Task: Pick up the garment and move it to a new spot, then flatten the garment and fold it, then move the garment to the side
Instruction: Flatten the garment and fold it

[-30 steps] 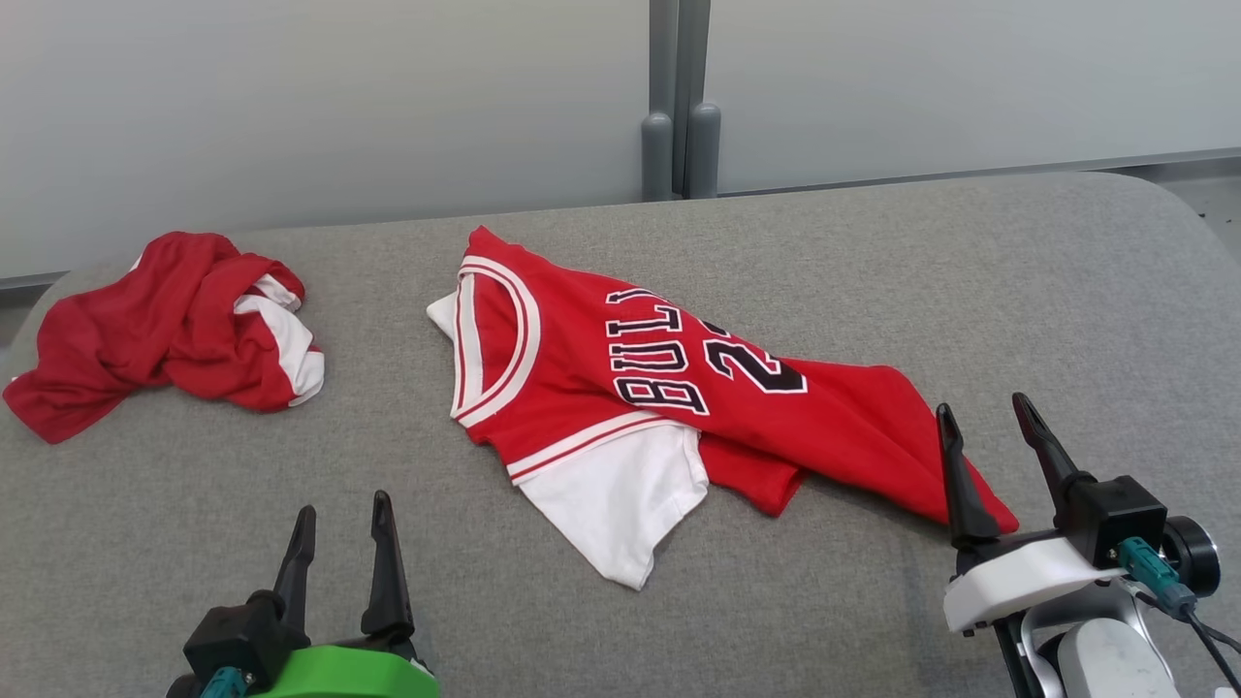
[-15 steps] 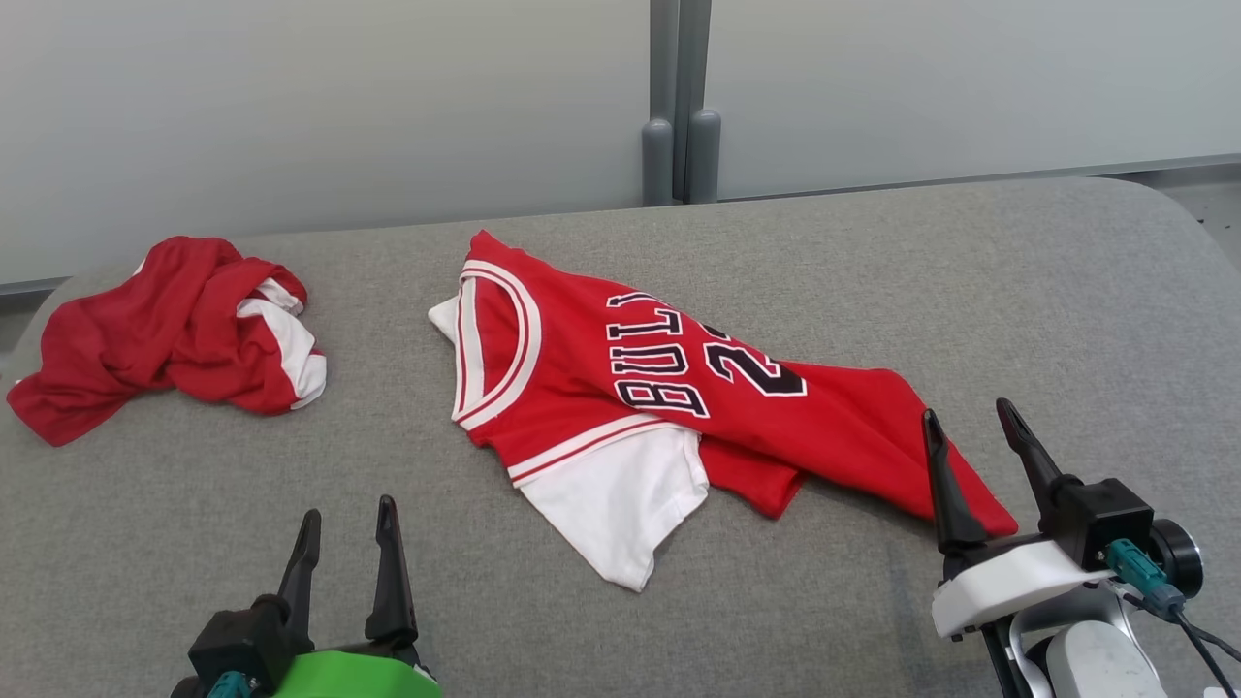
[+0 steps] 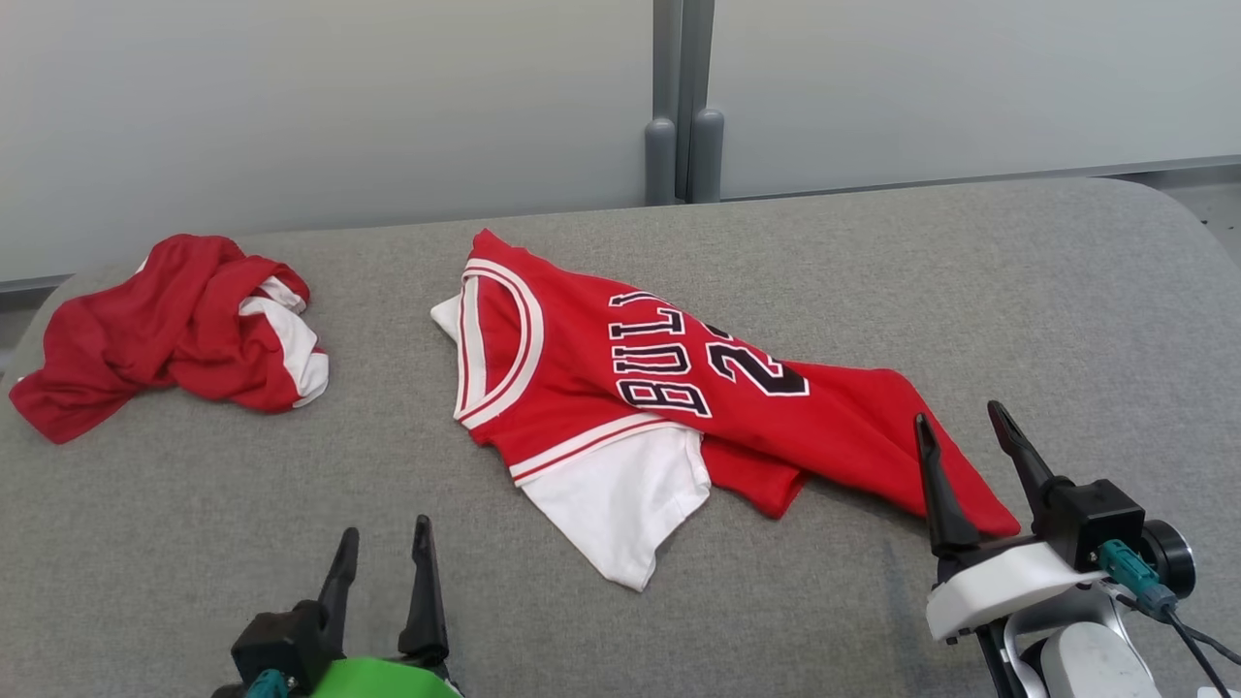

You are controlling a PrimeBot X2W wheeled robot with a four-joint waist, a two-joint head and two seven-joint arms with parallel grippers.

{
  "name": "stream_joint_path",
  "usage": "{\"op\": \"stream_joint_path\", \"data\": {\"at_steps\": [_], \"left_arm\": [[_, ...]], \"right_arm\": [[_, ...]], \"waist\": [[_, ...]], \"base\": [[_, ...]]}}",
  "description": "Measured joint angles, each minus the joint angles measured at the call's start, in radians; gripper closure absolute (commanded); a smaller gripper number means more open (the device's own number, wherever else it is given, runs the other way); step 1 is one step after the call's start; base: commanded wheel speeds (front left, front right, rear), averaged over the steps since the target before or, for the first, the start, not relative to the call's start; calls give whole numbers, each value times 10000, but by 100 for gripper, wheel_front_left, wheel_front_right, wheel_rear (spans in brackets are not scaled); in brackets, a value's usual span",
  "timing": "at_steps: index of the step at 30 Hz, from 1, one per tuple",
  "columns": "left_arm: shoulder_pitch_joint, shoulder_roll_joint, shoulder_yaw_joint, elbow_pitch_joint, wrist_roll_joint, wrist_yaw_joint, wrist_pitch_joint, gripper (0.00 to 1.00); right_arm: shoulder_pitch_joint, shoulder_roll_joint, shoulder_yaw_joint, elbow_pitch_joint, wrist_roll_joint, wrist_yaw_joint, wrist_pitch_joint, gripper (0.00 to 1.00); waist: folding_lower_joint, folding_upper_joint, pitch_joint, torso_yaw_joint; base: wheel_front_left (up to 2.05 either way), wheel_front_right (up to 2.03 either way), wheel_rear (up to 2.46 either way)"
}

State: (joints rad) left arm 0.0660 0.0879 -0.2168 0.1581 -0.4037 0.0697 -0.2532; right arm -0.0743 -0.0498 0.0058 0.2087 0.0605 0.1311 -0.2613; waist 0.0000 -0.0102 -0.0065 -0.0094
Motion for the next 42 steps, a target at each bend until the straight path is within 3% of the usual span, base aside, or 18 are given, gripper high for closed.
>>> {"op": "stream_joint_path", "data": {"at_steps": [7, 18, 33, 34, 35, 36, 37, 40, 42], "left_arm": [[-91, -238, -596, 489, -640, -159, 803, 0], [-1183, -385, -2750, 2010, -2138, -523, 1875, 0], [-2724, -397, -3866, 3777, -3747, 357, 1768, 0], [-2826, -401, -3933, 3912, -3860, 453, 1772, 3], [-2930, -405, -4000, 4019, -3958, 548, 1772, 19], [-3057, -407, -4090, 4167, -3960, 665, 1779, 25], [-3182, -408, -4192, 4309, -3960, 777, 1806, 55], [-3480, -368, -4470, 4614, -3967, 982, 1795, 100], [-3606, -376, -4661, 4673, -4067, 993, 1708, 100]], "right_arm": [[1, 2, -104, 10, -40, 0, 4, 0], [-226, 2, -240, -54, -128, -2, 13, 0], [-545, 4, -297, -84, -176, 0, -2, 0], [-552, 2, -297, -84, -178, 0, -2, 0], [-561, 2, -297, -84, -180, 0, -2, 0], [-578, 2, -295, -82, -190, 0, -2, 0], [-598, 4, -295, -84, -190, -2, -2, 0], [-615, 4, -307, -86, -194, 0, -4, 0], [-616, 4, -359, -84, -201, 0, -4, 0]], "waist": [[0, 0, 146, -81], [0, 0, 782, -463], [0, 0, 1402, -1052], [0, 0, 1421, -1085], [0, 0, 1437, -1115], [0, 0, 1448, -1144], [0, 0, 1457, -1172], [0, 0, 1473, -1237], [0, 0, 1477, -1251]], "base": [[0, 0, 0], [0, 0, 0], [0, 0, 0], [0, 0, 0], [0, 0, 0], [0, 0, 0], [0, 0, 0], [0, 0, 0], [0, 0, 0]]}}
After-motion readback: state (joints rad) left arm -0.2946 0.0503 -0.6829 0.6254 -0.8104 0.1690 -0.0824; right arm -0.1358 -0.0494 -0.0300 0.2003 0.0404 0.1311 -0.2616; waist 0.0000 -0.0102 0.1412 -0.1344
